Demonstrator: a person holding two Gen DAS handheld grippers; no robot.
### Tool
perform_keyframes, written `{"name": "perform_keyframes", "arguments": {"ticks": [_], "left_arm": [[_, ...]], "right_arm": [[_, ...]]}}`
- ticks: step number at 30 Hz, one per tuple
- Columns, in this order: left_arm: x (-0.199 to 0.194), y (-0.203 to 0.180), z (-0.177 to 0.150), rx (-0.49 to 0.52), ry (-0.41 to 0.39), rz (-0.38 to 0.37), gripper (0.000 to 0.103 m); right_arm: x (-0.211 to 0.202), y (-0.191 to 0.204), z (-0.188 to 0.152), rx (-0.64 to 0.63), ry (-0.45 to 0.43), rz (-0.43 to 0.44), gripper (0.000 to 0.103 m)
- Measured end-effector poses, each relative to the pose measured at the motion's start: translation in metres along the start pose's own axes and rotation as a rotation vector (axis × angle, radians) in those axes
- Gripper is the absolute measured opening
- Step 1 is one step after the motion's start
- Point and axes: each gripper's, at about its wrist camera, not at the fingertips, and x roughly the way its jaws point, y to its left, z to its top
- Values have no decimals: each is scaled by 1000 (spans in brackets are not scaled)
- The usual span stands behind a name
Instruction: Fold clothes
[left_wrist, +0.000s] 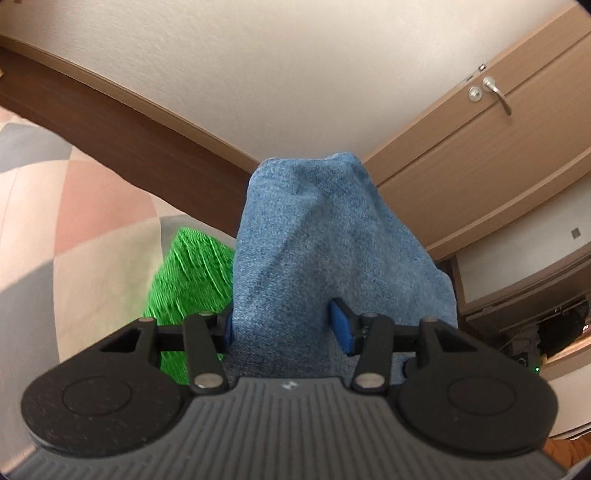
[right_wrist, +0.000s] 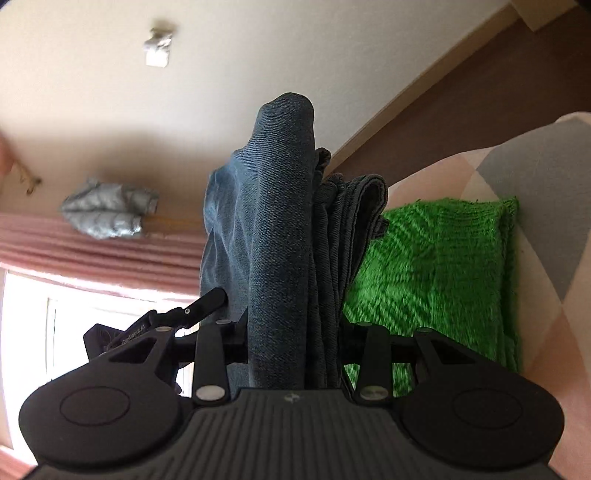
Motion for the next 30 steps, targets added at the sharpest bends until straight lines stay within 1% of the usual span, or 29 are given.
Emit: {"name": "perform_keyframes", "arguments": {"ticks": [5,8,12,14,16,17,19,21,22,23,24,25,26,27,28,29,30], "left_arm": [[23,22,-5,-7,28,-14,44],[38,29,-14,-1,49,-3,44],[51,36,-20,11,41,-5,47],[54,35,-26,31,47,10,49],[53,32,-28,41,44,21,50],[48,29,-27,54,34,35,49],[35,23,-28,91,-1,92,46],[18,19,-29,114,-41,151,41],[7,15,-31,122,-62,175,41],[-1,9,-33,134,-81,185,40],[-9,0,-37,154,-97,186,38],[-16,-10,-41,186,-112,193,37],[-15,-21,-41,225,-122,203,34],[-16,-29,-42,267,-131,206,28],[-15,-34,-44,305,-135,203,27],[-9,-40,-44,336,-133,206,23],[-3,-44,-45,360,-130,213,16]], "right_arm": [[19,-20,1,14,-3,-37,38],[25,-33,-7,18,6,-73,38],[28,-45,-19,13,9,-105,38],[29,-49,-20,-4,22,-126,39],[27,-48,-19,-40,51,-157,44],[24,-46,-16,-58,60,-179,45],[12,-38,-11,-117,64,-225,46],[-2,-19,-10,-237,48,-308,46],[-8,-9,-9,-300,40,-351,45],[-12,3,-10,-384,19,-394,46],[-16,14,-10,-469,-3,-438,46],[-17,31,-15,-579,-44,-471,44],[-17,42,-19,-678,-75,-502,44],[-11,52,-22,-760,-96,-507,44],[-6,62,-25,-841,-118,-510,43],[2,64,-28,-913,-122,-505,41],[10,66,-31,-984,-127,-500,37]]}}
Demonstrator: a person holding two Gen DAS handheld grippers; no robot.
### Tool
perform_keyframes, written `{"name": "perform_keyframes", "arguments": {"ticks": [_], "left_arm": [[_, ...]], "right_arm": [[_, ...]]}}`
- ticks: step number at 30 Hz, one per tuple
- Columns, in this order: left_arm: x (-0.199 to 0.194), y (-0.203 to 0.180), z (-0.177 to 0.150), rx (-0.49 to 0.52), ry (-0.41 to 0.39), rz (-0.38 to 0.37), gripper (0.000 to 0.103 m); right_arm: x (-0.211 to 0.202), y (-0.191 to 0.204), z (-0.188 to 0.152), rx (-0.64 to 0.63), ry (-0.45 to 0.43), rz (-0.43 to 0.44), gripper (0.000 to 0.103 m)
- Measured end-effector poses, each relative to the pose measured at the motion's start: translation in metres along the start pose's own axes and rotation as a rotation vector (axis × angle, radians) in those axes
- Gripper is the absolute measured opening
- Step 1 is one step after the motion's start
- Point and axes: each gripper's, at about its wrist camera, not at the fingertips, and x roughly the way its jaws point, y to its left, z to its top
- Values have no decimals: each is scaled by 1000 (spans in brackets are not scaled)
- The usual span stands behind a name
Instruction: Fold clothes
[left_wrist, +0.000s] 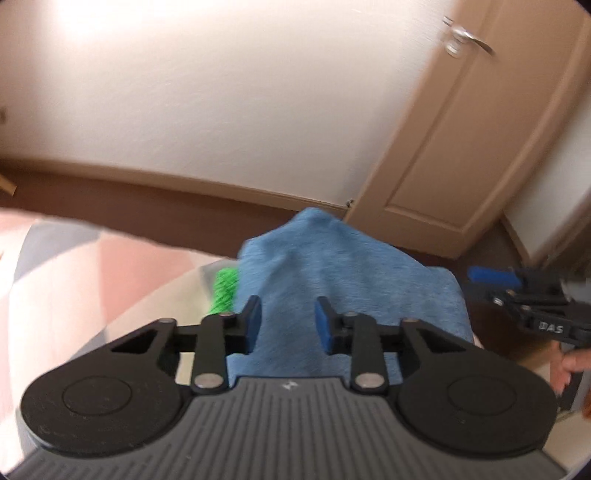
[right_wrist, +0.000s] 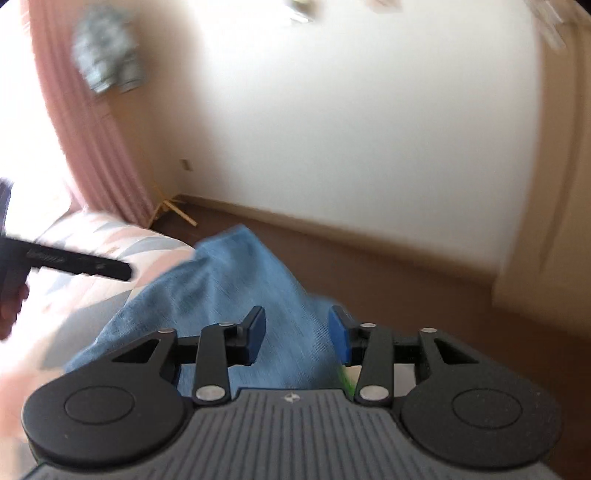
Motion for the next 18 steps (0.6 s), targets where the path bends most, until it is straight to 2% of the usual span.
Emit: {"name": "perform_keyframes", "arguments": {"ticks": [1,3,5,10,14,16,18], "left_arm": [[6,-1,-4,8,8,16,12],[24,7,-15,-16,31,64,6],[39,19,-29,-56,36,47,6],[52,25,-43,-101,2,34,6],[26,12,-40,-90,-14,93,4],[-2,4,-48,-72,-43,107,4],[-28,-5,-63,-78,-61,108,4]], "right_arm": [[8,4,-5,-39,6,4,31],[25,7,-16,-93,42,-6,28],[37,2,-33,-124,74,-21,21],[44,-16,-63,-183,69,-2,20],[38,-6,-28,-113,113,33,21],[18,-6,-21,-127,89,64,27],[-5,-4,-21,-146,72,129,27]]}}
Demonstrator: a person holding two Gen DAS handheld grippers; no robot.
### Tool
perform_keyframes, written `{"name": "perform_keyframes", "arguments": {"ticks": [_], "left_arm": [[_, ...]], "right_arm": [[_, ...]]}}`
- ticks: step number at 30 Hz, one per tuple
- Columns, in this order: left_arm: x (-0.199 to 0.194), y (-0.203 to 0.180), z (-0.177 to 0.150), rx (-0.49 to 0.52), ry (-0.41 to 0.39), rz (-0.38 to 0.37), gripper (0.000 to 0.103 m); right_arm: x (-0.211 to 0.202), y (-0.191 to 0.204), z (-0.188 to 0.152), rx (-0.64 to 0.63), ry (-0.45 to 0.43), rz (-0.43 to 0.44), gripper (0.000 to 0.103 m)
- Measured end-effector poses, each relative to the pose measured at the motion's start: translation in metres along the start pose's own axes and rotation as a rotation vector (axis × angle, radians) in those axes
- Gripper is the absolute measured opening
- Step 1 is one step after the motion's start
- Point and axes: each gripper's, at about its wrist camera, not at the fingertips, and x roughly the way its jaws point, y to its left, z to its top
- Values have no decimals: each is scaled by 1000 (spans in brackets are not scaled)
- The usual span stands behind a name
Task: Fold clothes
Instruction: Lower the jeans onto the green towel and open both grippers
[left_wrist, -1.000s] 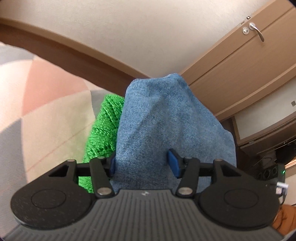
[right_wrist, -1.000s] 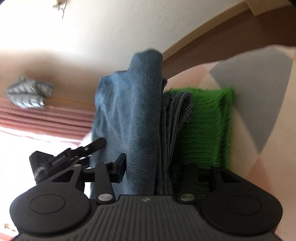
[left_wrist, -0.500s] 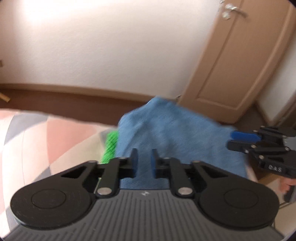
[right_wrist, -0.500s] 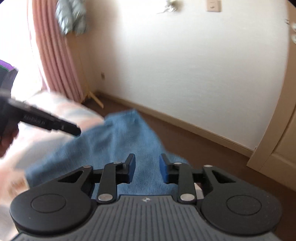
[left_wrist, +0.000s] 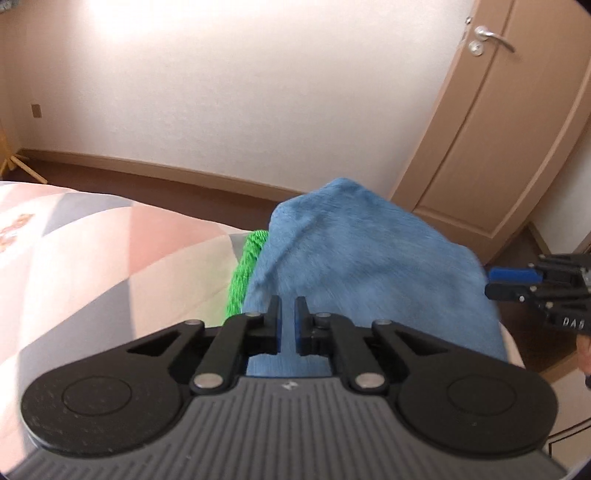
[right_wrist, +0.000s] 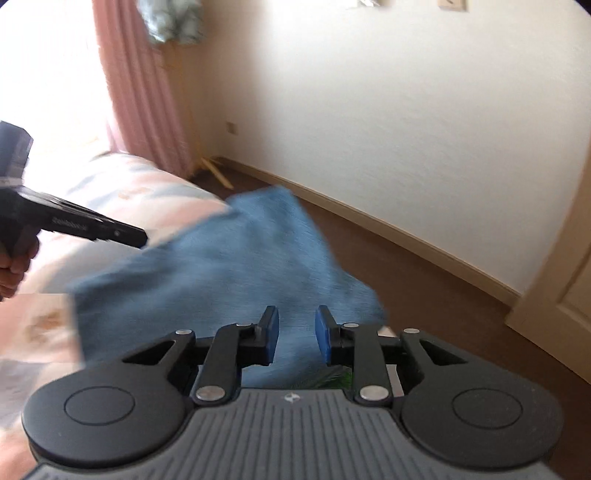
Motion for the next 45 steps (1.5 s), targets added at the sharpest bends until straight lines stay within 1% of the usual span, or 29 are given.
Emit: {"name": "perform_keyframes", "arguments": {"ticks": [2,4,6,7,8,9,11,13,15,16,18,19,21,22,23,25,27,28,29,31,33,35,39,40,41,43,45], "left_arm": [[-17,-6,-17,-22,7,6,4],[-24,-8,-35,-44,36,34,4],[-22,-10,-48,-82,49,59,4],[-18,-9,-50,-99,52,61,4],[-11,-8,-51,-99,59,66,4],[-4,-11,-53,-76,69,83,4],[4,-19,-54,-15,87,123,4],[0,-23,-51,-7,78,132,3],[-7,-29,-45,-11,55,127,3],[-13,-33,-40,-5,37,119,3],[-20,-40,-30,23,-2,96,3],[-21,-45,-25,38,-17,79,3],[-14,-51,-11,73,-51,52,4],[-8,-53,-6,84,-59,45,4],[0,-52,-2,84,-60,40,4],[19,-47,-3,61,-45,43,4],[35,-35,-17,8,3,72,4],[38,-29,-26,-16,25,81,3],[38,-23,-35,-42,29,81,3],[27,-22,-42,-75,19,78,3],[12,-28,-45,-83,10,82,3],[-3,-37,-50,-84,9,69,3],[-25,-68,-67,-77,38,29,4],[-27,-76,-71,-80,53,28,4],[-22,-83,-76,-81,75,37,4],[-11,-92,-86,-96,119,69,5],[-3,-96,-91,-136,140,90,4]], "right_arm": [[-16,14,-7,-45,4,63,27],[-23,30,-20,-101,24,123,26],[-21,47,-37,-184,74,131,26],[-14,52,-47,-227,111,103,26],[-6,50,-55,-231,129,90,25],[2,48,-62,-234,146,76,26],[11,40,-65,-208,162,103,26],[11,46,-59,-236,182,104,27],[7,42,-45,-208,203,117,25],[5,35,-39,-175,186,118,24],[-2,23,-21,-116,110,96,25],[-8,16,-16,-94,67,69,25],[-5,1,0,-56,-6,9,25],[-2,-5,6,-44,-29,-23,25],[4,-12,10,-30,-48,-50,25],[20,-29,12,19,-61,-75,26],[38,-44,7,54,-17,-90,26],[47,-53,1,73,28,-72,26],[55,-60,-6,96,56,-54,26],[56,-70,-12,135,56,-39,26],[52,-72,-7,154,70,-53,26],[41,-64,-1,135,52,-73,26],[18,-40,-3,98,23,-2,26],[14,-32,-6,78,30,14,26],[14,-24,-9,45,44,27,26],[29,-12,-21,-23,104,8,26],[44,-3,-35,-85,156,-14,25]]}}
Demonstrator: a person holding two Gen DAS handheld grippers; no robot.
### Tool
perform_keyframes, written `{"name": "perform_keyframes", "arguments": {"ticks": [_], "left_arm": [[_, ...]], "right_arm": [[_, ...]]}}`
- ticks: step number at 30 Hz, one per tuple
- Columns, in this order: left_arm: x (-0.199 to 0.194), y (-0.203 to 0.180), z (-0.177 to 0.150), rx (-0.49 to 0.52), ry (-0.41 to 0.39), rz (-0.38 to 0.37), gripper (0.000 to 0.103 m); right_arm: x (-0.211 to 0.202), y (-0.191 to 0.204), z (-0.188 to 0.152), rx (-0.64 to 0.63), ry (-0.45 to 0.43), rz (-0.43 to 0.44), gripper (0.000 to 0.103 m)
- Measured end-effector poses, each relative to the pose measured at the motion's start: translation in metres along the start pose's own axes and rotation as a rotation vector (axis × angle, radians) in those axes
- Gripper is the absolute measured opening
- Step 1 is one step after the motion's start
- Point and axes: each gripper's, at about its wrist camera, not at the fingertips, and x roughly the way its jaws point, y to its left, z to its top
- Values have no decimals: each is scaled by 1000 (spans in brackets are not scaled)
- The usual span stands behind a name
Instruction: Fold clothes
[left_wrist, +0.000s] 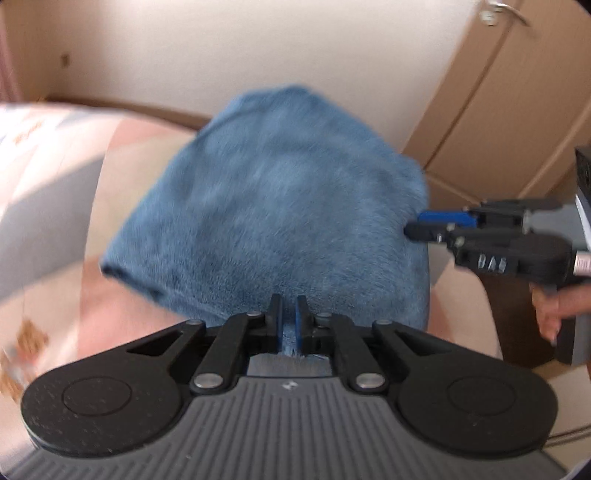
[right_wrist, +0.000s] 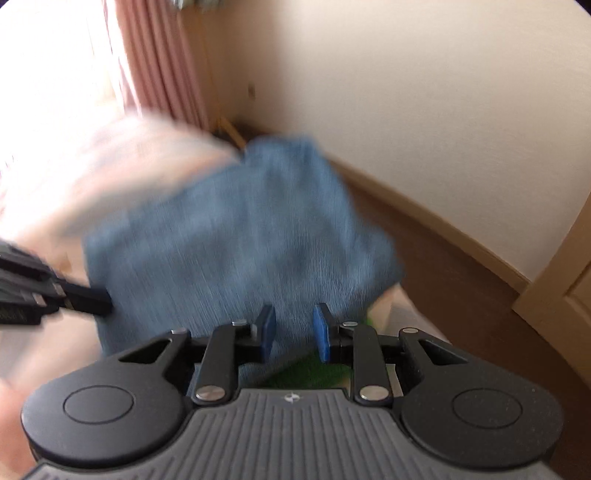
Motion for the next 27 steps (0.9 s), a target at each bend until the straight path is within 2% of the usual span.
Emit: {"name": "perform_keyframes", "arguments": {"ticks": [4,7,9,11,12,13,14,15,18,19,22,27], "left_arm": [[-1,-11,4,-34,15,56,4],[-18,-21,9,-53,28,121,8],[-35,-26,11,-82,35,169,24],[-50,-30,10,-115,56,212,29],[-59,-33,11,-122,65,223,32],[-69,-36,11,-129,73,234,36],[-78,-40,11,-136,80,244,49],[-87,-44,10,-140,83,253,57],[-109,-55,9,-154,71,263,64],[-118,-59,7,-163,66,264,66],[-147,-66,0,-198,44,276,73],[-194,-82,-12,-223,-5,357,91]], "right_arm": [[7,6,2,-27,26,-22,25],[5,14,13,-5,53,-24,26],[-11,11,16,48,42,-8,27],[-41,5,18,108,49,-1,45],[-49,7,19,130,69,-14,60],[-56,8,19,148,87,-21,66],[-63,10,19,165,106,-29,66],[-70,10,17,189,113,-20,66],[-94,13,14,248,129,2,75],[-104,16,15,250,133,-3,80],[-133,27,17,244,145,-21,88],[-185,48,19,221,133,-37,97]]}}
